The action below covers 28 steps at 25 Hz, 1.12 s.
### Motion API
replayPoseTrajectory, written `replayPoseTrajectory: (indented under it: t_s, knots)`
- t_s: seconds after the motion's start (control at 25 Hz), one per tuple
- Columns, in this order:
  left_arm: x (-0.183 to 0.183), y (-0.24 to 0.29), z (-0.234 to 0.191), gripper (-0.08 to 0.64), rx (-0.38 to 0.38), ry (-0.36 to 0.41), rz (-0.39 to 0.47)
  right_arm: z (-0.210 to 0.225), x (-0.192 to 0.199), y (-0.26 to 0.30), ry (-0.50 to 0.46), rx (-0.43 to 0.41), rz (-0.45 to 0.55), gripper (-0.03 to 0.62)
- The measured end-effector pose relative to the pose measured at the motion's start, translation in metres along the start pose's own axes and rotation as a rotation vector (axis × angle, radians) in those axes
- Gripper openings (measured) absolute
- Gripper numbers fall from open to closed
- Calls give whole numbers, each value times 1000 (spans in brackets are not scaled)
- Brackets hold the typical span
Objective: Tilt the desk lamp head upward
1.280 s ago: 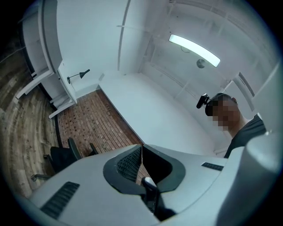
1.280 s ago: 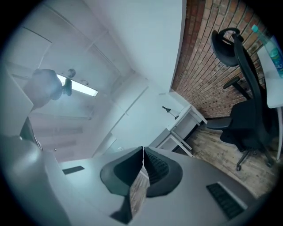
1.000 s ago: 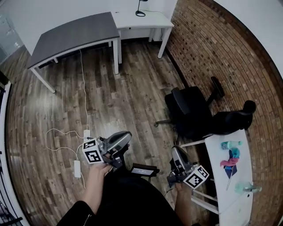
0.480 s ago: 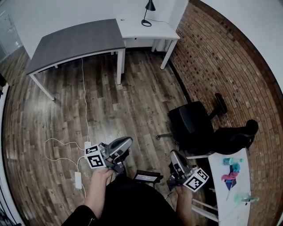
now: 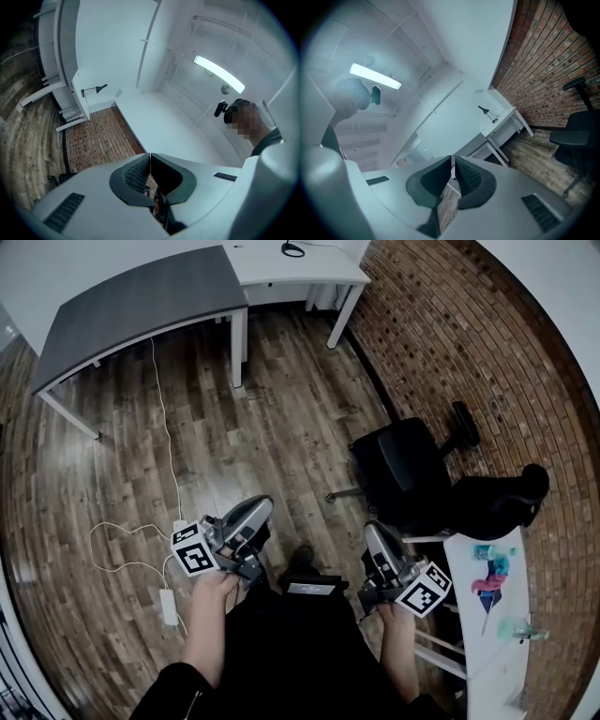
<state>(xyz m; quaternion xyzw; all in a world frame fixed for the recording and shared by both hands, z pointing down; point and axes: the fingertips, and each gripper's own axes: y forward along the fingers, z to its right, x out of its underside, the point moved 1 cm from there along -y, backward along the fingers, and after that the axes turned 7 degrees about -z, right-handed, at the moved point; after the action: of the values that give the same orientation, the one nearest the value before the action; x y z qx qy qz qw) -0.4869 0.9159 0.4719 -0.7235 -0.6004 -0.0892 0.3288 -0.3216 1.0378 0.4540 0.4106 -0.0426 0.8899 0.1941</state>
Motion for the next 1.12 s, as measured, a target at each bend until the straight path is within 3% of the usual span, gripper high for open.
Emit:
replayPoseTrajectory:
  t_s: [0.32, 0.68, 1.12]
  knots:
    - [-14, 22, -33, 15, -59, 3, -27, 54, -14, 40, 87, -65, 7, 14]
    - [-63, 96, -89, 15, -142, 40, -27, 130, -85, 99, 129, -161, 1, 14]
    - [-77, 183, -133, 15, -211, 45, -35, 206, -153, 113, 126, -243, -31, 14]
